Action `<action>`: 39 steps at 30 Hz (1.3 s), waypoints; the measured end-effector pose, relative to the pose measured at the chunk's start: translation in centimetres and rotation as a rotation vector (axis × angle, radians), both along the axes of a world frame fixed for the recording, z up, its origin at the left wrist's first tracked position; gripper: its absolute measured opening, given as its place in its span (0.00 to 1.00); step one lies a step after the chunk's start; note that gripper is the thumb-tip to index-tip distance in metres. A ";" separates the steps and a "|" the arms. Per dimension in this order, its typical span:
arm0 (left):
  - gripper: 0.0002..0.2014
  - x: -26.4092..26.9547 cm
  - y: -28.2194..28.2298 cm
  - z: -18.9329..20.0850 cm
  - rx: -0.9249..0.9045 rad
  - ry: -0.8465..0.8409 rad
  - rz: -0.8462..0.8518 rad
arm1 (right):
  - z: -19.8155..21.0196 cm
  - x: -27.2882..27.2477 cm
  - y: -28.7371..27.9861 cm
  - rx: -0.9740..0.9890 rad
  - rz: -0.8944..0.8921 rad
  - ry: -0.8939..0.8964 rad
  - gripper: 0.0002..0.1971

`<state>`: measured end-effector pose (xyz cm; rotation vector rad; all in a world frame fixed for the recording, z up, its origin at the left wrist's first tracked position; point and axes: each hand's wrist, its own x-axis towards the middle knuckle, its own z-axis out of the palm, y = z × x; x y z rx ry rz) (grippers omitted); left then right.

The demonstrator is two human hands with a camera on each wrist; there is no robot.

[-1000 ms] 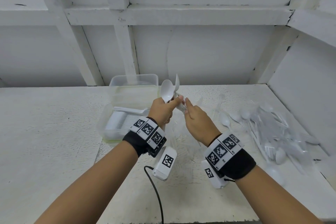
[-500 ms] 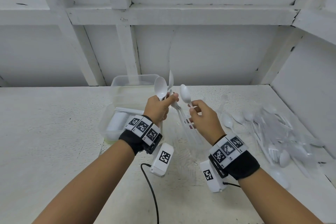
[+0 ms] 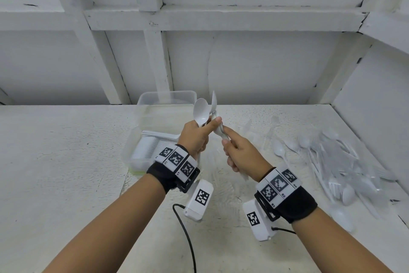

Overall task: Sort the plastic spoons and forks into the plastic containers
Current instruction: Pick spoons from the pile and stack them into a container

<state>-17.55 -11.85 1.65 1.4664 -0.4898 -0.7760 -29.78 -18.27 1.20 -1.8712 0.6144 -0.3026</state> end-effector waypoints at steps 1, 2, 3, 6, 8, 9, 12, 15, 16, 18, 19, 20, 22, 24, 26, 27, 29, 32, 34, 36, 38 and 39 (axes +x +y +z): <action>0.13 0.0 0.1 0.0 0.008 -0.001 0.001 | 0.0 -0.1 -0.1 -0.035 0.005 0.018 0.23; 0.12 -0.1 0.2 0.0 0.008 0.001 0.000 | 0.1 -0.2 -0.2 -0.077 0.010 0.034 0.23; 0.11 -0.1 0.2 -0.1 0.001 0.001 -0.004 | 0.1 -0.3 -0.2 -0.117 0.012 0.046 0.23; 0.11 -0.4 0.4 0.0 0.007 -0.011 -0.011 | 0.2 -0.6 -0.4 -0.222 0.014 0.061 0.21; 0.13 -0.6 0.5 0.2 0.032 -0.069 -0.003 | 0.3 -0.7 -0.8 -0.263 -0.030 0.072 0.18; 0.14 -0.7 0.5 0.3 0.053 -0.130 -0.004 | 0.5 -0.6 -1.0 -0.247 -0.084 0.060 0.16; 0.17 -1.2 0.7 0.5 0.140 -0.356 -0.057 | 1.5 -0.3 -1.7 -0.120 -0.299 -0.063 0.13; 0.17 -2.0 0.9 0.4 0.197 -0.434 -0.158 | 2.4 0.5 -2.2 -0.085 -0.387 -0.141 0.16; 0.17 -2.3 0.9 0.3 0.196 -0.429 -0.191 | 2.5 0.8 -2.3 -0.090 -0.398 -0.140 0.16; 0.18 -2.7 1.1 0.1 0.182 -0.384 -0.227 | 2.4 1.3 -2.6 -0.085 -0.418 -0.115 0.15; 0.18 -2.7 1.2 0.0 0.172 -0.331 -0.223 | 2.3 1.5 -2.7 -0.086 -0.422 -0.099 0.15; 0.18 -2.7 1.3 -0.1 0.157 -0.270 -0.205 | 2.1 1.5 -2.8 -0.097 -0.425 -0.085 0.14; 0.17 -2.3 1.4 -0.2 0.119 -0.142 -0.145 | 2.0 1.4 -3.1 -0.145 -0.436 -0.054 0.15; 0.14 -1.8 1.5 -0.1 0.082 -0.016 -0.084 | 2.1 1.1 -3.2 -0.188 -0.427 -0.051 0.17; 0.11 -1.4 1.6 0.1 0.042 0.030 -0.060 | 2.3 0.8 -2.9 -0.200 -0.374 -0.088 0.17; 0.11 -1.3 1.6 0.2 0.032 0.028 -0.068 | 2.3 0.8 -2.6 -0.209 -0.342 -0.100 0.16; 0.11 -1.6 1.6 0.5 0.006 0.052 -0.102 | 2.2 1.0 -2.0 -0.240 -0.305 -0.110 0.12; 0.14 -2.3 1.1 1.0 -0.020 0.169 -0.154 | 1.6 1.6 -1.4 -0.324 -0.314 -0.110 0.07; 0.20 -2.6 1.0 1.2 -0.038 0.215 -0.214 | 1.3 1.9 -1.4 -0.389 -0.306 -0.107 0.08; 0.22 -2.6 1.0 1.1 -0.037 0.210 -0.261 | 1.2 1.9 -1.4 -0.454 -0.297 -0.100 0.11; 0.20 -2.6 1.1 1.0 -0.023 0.186 -0.240 | 1.2 1.8 -1.3 -0.494 -0.290 -0.096 0.13; 0.19 -2.5 1.1 1.0 -0.017 0.168 -0.220 | 1.2 1.8 -1.3 -0.491 -0.285 -0.095 0.14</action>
